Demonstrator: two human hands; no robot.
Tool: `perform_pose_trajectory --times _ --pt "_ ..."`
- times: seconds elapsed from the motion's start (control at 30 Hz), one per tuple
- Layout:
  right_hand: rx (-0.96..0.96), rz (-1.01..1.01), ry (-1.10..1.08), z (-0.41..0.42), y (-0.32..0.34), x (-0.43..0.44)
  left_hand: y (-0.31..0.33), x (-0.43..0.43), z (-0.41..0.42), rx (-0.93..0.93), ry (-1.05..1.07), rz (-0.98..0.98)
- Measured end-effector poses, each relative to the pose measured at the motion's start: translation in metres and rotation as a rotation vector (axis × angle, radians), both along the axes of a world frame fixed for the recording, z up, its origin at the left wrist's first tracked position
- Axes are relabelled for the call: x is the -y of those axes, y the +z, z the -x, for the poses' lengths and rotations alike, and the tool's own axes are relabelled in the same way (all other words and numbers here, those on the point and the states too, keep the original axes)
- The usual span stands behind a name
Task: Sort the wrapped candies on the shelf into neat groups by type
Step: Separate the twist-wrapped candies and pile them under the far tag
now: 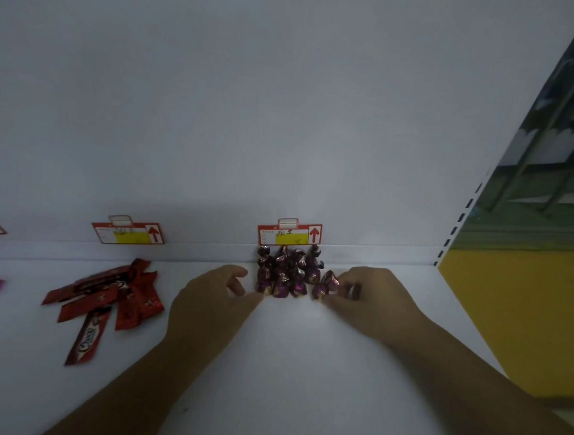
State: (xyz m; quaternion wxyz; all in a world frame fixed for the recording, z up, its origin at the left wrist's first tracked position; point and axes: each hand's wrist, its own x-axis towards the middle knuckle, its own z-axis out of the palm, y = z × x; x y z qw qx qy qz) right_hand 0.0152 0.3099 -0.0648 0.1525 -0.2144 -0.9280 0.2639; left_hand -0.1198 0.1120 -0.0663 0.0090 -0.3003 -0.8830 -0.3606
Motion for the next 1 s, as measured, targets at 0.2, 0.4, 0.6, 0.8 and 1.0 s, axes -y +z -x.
perform_pose_trajectory --times 0.2,0.4,0.6,0.8,1.0 --pt "-0.001 -0.044 -0.025 0.008 -0.001 0.007 -0.01 -0.005 0.004 -0.123 -0.056 0.201" --pt "-0.01 -0.044 -0.005 0.01 -0.002 0.007 -0.014 -0.006 0.007 -0.106 -0.048 0.222" --pt "-0.05 0.098 -0.044 0.007 -0.004 -0.002 -0.015 -0.004 0.006 -0.101 -0.032 0.193" --pt "-0.019 -0.042 -0.032 0.01 -0.004 0.008 -0.014 -0.007 -0.001 -0.132 -0.014 0.28" --pt "-0.038 -0.031 -0.011 0.008 -0.004 0.008 -0.01 -0.028 -0.016 -0.094 0.001 0.215"
